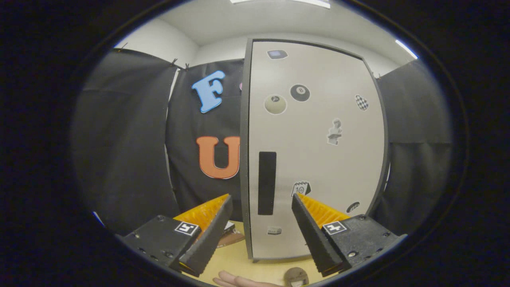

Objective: Open the shoe cabinet door, grab the shoes and put them into the shoe cabinet, then close the shoe cabinet door.

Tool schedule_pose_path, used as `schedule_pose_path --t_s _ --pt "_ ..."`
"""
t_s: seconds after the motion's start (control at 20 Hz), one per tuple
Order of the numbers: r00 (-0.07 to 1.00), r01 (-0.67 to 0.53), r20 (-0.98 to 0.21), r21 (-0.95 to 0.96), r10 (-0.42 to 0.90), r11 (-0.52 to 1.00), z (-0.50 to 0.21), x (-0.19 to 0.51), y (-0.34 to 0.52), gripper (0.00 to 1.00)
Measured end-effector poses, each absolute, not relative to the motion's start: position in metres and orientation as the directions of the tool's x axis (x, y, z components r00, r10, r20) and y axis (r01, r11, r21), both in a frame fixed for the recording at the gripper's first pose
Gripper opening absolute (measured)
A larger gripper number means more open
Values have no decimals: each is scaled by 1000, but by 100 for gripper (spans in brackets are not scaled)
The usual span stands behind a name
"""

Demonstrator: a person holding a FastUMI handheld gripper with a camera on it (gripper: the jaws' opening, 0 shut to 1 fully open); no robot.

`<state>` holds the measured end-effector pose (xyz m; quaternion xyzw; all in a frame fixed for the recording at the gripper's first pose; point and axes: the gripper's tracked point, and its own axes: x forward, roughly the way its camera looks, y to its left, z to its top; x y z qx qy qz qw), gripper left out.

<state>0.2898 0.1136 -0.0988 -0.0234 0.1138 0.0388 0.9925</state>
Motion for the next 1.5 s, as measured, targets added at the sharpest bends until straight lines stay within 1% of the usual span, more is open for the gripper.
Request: schedule_pose_path --t_s 0.15,0.3,0.4,0.5,0.55,0.6,0.65,0.7,0.8,0.95,1.15,1.5 --pt "978 -57 -205 -58 44 997 -96 313 114 98" --pt "977 -36 -210 -43 26 998 -99 327 113 96" --pt "979 -13 -204 -35 6 999 -103 340 106 94" --pt "973 -20 -229 -8 18 1000 -113 351 103 89" --pt "967 -39 -251 21 43 999 -121 356 106 77" --pt "962 -40 -268 34 48 999 -128 363 103 69" --pt "957 -54 -281 53 67 997 -133 365 102 53" --pt "959 -54 -276 49 66 997 -135 370 101 48" --pt "959 -97 -267 17 98 995 -138 374 100 37" --pt "958 -109 -266 4 106 994 -138 368 100 33" --pt "959 -101 -268 -15 93 995 -135 355 97 32" --pt "942 -178 -291 -20 165 984 -129 305 84 32"
